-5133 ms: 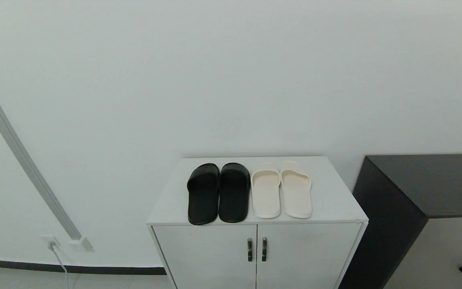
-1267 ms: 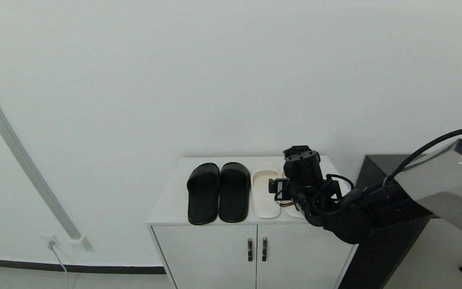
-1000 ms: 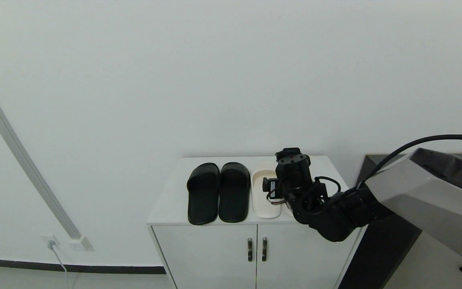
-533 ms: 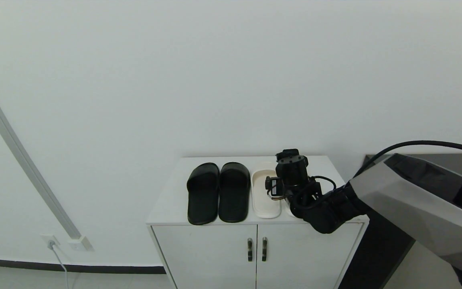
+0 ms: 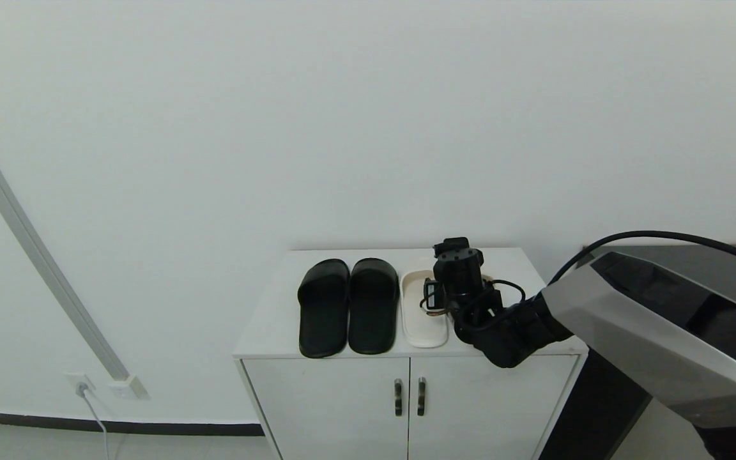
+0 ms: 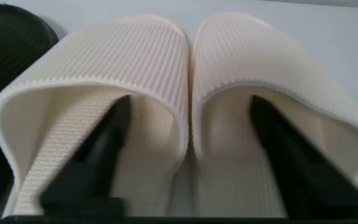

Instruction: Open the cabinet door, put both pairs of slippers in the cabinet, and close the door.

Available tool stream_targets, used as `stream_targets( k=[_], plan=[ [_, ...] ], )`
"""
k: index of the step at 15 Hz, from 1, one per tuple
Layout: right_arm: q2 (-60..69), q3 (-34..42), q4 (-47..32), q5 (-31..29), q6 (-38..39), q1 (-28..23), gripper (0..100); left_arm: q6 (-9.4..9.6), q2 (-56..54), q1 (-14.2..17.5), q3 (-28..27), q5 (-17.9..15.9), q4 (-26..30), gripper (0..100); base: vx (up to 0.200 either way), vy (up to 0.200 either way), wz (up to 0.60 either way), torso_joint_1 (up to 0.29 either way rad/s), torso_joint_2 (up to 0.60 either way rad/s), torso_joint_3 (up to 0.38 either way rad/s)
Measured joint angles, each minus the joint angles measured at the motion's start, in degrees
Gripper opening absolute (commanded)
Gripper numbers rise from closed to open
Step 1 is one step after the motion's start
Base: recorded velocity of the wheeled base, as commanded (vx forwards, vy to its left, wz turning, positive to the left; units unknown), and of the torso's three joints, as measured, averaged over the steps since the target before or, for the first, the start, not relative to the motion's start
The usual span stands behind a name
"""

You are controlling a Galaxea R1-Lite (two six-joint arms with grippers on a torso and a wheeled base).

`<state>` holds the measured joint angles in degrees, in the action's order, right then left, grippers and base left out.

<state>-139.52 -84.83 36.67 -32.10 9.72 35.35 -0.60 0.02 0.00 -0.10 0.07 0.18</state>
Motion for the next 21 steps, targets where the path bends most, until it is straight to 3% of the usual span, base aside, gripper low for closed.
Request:
stream_targets(
  k=[8,12,15,21],
  plan=[
    [0.4,0.9,0.94,0.05,0.43,-0.57,0,0.02,0.0,0.0,0.0,0.0,0.0,0,0.0,0.0,0.0,0.0,0.0,0.0],
    [8.53,11.13,4.35,1.43,0.22,0.72,0,0.09,0.0,0.0,0.0,0.0,0.0,0,0.0,0.0,0.0,0.0,0.0,0.0],
    [19.76,24.09,6.05,9.01,0.11,2.66,0,0.13,0.0,0.0,0.0,0.0,0.0,0,0.0,0.0,0.0,0.0,0.0,0.0],
    [45.89,48.4,5.91,31.99,-4.17,7.17,0,0.28,0.0,0.0,0.0,0.0,0.0,0,0.0,0.0,0.0,0.0,0.0,0.0]
  ],
)
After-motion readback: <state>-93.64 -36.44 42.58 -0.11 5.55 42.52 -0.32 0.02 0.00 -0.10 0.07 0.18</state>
